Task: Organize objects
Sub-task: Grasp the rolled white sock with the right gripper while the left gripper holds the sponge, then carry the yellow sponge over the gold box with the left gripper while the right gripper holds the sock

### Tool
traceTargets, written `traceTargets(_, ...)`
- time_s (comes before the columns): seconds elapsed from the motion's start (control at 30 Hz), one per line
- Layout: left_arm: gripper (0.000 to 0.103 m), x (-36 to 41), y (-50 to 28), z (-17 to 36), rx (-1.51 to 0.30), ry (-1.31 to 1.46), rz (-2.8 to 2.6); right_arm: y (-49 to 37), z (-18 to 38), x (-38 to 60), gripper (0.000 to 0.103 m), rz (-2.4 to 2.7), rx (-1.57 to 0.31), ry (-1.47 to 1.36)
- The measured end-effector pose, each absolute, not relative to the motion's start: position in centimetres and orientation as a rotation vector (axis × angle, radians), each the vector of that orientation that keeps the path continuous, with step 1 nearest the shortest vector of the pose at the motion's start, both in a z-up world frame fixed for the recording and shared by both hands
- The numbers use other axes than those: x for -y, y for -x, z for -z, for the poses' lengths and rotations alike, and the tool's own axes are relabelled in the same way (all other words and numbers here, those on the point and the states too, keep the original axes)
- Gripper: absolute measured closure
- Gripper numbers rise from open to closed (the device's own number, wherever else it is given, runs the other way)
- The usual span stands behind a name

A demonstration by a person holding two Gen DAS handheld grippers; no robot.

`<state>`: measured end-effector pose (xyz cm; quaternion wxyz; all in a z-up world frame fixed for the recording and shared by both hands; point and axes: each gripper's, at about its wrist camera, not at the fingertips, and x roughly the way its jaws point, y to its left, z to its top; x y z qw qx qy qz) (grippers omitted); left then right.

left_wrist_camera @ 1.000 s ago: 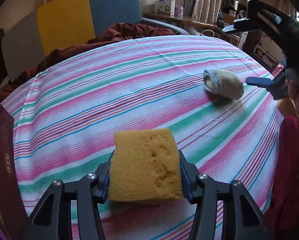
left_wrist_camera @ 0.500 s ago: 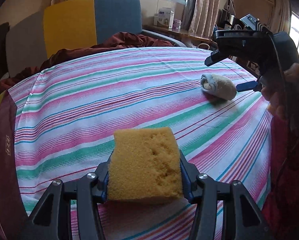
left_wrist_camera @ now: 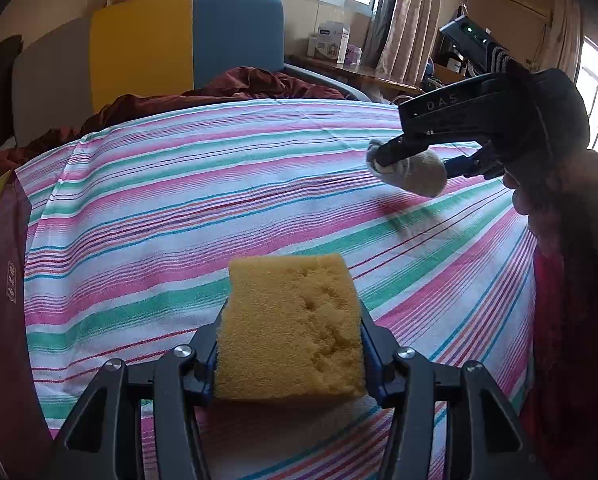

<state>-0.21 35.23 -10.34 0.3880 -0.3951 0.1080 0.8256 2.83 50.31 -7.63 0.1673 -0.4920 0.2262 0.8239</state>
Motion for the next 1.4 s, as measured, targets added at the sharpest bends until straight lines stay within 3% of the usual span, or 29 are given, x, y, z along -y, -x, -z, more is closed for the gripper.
traceTargets(0.23, 0.048, -35.3, 0.1, 10.4, -0.290, 0.997, -2.106, -2.2, 9.3, -50.0, 0.033, -2.327, -0.710, 1.553)
traceTargets(0.67, 0.048, -35.1, 0.2, 10.3, -0.289, 0.995, -2.097, -2.2, 10.1, -50.8, 0.028, -2.322, -0.743, 1.568)
traceTargets(0.8, 0.048, -35.0, 0.1, 10.3, -0.286, 0.996, -2.097, -1.9, 10.2, -50.0, 0.024, -2.326, -0.651, 1.601)
traceTargets(1.03, 0.048, -35.1, 0.2, 10.2, -0.289, 0.993, -2.098, -1.6, 9.9, -49.7, 0.030, -2.319, -0.562, 1.606)
traceTargets(1.4, 0.048, -35.1, 0.2, 10.2, -0.290, 0.994, -2.096, -0.8, 10.2, -49.2, 0.029, -2.310, -0.473, 1.636)
